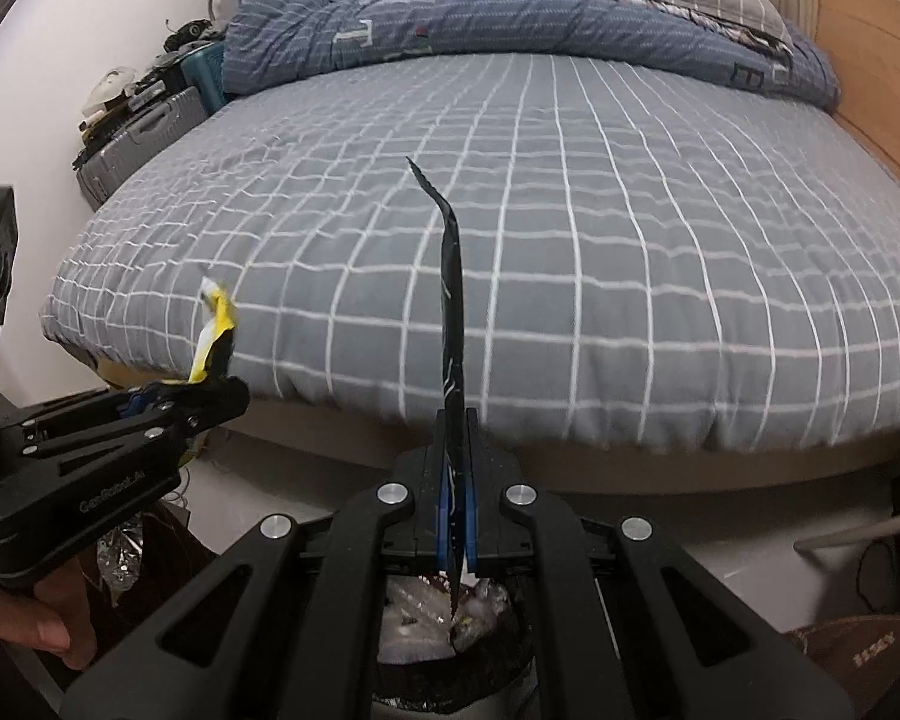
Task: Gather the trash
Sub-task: 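Carry the yellow packet and black sachet off the bed toward the bin, then open the left tool to drop the yellow packet into the bin, then open the right tool to drop the black sachet into the bin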
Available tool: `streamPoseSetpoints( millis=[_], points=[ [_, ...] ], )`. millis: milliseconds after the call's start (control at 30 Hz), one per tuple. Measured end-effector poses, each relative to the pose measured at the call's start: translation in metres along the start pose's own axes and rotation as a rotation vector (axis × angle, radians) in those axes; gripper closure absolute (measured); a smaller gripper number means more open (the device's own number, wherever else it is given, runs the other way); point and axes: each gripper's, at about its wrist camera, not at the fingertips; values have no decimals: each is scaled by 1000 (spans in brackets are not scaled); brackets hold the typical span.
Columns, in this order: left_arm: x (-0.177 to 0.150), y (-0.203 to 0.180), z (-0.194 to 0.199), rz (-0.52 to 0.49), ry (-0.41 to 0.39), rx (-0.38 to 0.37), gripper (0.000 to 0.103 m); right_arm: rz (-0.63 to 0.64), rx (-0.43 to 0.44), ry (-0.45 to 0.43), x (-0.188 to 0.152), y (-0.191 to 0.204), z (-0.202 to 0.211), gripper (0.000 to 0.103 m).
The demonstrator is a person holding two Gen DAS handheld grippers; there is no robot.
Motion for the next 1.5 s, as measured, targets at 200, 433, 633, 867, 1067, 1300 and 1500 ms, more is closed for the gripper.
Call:
streamPoseSetpoints(
  millis=[200,433,633,867,1067,1300,1500],
  points=[
    [-20,1,-2,-1,39,9,83,-12,-12,31,-18,-2,4,100],
    [-47,-3,-10,-16,104,11,83,-2,-30,81,-43,-6,6,100],
    [-60,-11,-29,-46,147,3,83,-11,-47,125,-60,-18,-2,100],
    [-72,-22,-54,-81,207,-1,83,-47,-65,144,-65,-34,-10,100],
    [-82,-30,-75,-97,241,-1,80,-86,-67,152,-66,-48,-17,100],
    [-83,-29,-84,-109,239,20,48,-91,-60,162,-65,-48,-25,100],
    [-80,-18,-84,-113,227,24,31,-77,-52,171,-64,-39,-32,100]
  ],
)
Point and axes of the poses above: each gripper's, at about its wrist camera, not at the fingertips, and z roughly against the way its jaws point, y to its left, x to its top, and after that the axes turned 13 degrees about -y, right-handed
